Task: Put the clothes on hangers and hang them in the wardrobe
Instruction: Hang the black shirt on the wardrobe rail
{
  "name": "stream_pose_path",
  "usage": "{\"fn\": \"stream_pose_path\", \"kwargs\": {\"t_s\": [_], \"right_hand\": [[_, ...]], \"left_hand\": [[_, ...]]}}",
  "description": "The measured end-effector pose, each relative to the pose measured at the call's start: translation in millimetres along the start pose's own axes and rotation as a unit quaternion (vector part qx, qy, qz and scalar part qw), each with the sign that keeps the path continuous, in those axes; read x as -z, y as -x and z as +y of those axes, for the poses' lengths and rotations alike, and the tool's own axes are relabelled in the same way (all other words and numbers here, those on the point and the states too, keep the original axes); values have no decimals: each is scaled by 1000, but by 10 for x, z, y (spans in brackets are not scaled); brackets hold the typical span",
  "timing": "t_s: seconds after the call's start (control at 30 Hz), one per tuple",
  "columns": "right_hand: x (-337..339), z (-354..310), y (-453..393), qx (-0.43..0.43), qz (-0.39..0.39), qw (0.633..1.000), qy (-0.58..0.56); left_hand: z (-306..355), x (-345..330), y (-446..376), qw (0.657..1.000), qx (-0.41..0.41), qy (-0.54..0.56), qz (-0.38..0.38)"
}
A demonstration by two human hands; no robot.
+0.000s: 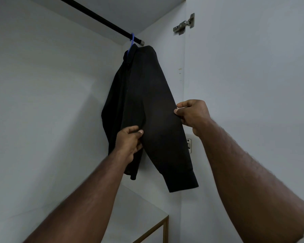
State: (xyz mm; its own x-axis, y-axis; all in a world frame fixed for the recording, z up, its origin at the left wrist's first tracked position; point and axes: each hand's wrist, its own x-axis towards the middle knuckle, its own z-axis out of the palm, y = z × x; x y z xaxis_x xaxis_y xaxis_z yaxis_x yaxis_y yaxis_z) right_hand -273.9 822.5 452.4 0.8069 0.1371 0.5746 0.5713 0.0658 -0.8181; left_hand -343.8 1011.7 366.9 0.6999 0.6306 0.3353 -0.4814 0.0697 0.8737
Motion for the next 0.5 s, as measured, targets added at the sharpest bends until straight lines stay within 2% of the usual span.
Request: {"fn": "stream_pose_path", "kwargs": {"t_s": [0.1, 0.2, 0.5], "right_hand": [[-34, -9, 5, 15, 15, 1000, 8], [-68, -41, 3, 29, 28, 999, -8], [-175, 96, -5, 28, 46, 996, 67]], "left_hand": [[54, 77, 23, 998, -65, 12, 20], [97, 106, 34, 992, -116, -23, 30], [-59, 187, -93, 994, -71, -87, -13]]}}
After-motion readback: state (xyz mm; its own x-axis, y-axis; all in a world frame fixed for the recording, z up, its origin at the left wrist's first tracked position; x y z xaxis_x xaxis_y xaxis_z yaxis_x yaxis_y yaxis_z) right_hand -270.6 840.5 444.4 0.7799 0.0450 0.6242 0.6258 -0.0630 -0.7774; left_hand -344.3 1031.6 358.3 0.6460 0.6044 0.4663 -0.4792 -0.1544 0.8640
